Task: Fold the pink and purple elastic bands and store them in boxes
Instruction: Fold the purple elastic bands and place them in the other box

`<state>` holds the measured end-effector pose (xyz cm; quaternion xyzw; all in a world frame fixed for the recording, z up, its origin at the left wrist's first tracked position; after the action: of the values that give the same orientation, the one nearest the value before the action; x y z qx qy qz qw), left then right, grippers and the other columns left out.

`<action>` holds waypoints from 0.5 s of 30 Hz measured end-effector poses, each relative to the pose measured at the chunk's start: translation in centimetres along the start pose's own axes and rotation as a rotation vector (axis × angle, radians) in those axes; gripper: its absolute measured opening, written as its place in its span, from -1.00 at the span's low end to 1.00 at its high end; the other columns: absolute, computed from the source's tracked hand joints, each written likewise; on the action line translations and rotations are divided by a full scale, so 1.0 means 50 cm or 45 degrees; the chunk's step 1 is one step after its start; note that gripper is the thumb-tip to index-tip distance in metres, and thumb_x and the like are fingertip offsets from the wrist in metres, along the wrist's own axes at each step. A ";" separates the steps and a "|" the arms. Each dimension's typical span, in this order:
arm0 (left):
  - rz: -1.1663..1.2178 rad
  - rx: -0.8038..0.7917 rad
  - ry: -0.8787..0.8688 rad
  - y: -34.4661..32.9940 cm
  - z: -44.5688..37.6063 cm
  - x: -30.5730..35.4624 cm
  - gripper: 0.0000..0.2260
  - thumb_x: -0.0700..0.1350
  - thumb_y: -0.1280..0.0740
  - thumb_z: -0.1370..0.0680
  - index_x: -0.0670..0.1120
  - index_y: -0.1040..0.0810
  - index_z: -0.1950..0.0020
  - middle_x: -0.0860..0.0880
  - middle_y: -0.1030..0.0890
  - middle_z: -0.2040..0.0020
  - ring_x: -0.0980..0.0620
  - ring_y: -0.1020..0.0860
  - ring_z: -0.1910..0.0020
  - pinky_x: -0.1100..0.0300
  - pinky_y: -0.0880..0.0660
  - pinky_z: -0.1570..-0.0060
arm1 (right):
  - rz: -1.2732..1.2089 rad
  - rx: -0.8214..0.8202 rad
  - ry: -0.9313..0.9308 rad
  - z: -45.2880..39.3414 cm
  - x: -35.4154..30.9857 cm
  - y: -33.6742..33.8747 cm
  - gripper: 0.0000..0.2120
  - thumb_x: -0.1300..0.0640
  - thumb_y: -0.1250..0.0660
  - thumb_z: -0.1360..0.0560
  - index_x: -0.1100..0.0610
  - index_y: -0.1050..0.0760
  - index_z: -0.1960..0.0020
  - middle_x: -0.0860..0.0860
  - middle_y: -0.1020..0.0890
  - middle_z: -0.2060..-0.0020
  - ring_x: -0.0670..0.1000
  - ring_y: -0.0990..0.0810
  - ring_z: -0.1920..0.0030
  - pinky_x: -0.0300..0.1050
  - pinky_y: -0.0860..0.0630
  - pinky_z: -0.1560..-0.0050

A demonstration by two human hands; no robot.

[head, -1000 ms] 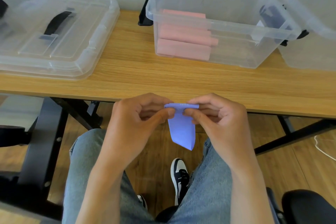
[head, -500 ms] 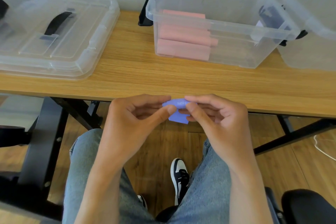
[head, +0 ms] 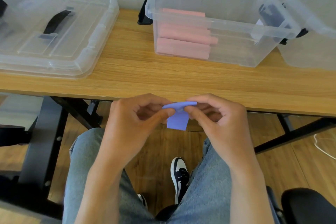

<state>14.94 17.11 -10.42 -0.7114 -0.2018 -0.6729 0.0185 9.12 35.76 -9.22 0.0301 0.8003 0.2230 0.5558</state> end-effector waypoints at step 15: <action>0.257 0.135 0.008 0.007 -0.001 0.006 -0.81 -0.19 -0.57 -0.41 -0.01 -0.72 0.02 0.02 -0.76 0.17 0.05 -0.74 0.18 0.25 -0.64 0.09 | -0.195 0.052 -0.042 -0.001 -0.003 -0.003 -0.75 0.24 -0.51 -0.52 -0.03 -0.70 -0.13 -0.12 -0.77 0.13 -0.06 -0.75 0.10 -0.18 -0.66 0.08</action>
<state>15.03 16.85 -10.01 -0.7241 -0.1642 -0.6582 0.1245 9.16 35.57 -9.14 -0.0161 0.7953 0.1632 0.5836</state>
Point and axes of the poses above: each hand's wrist, its own z-axis away from the middle knuckle, its own y-axis out of the back of the hand, x = y × z, the point moved 7 cm from there along -z, towards the middle knuckle
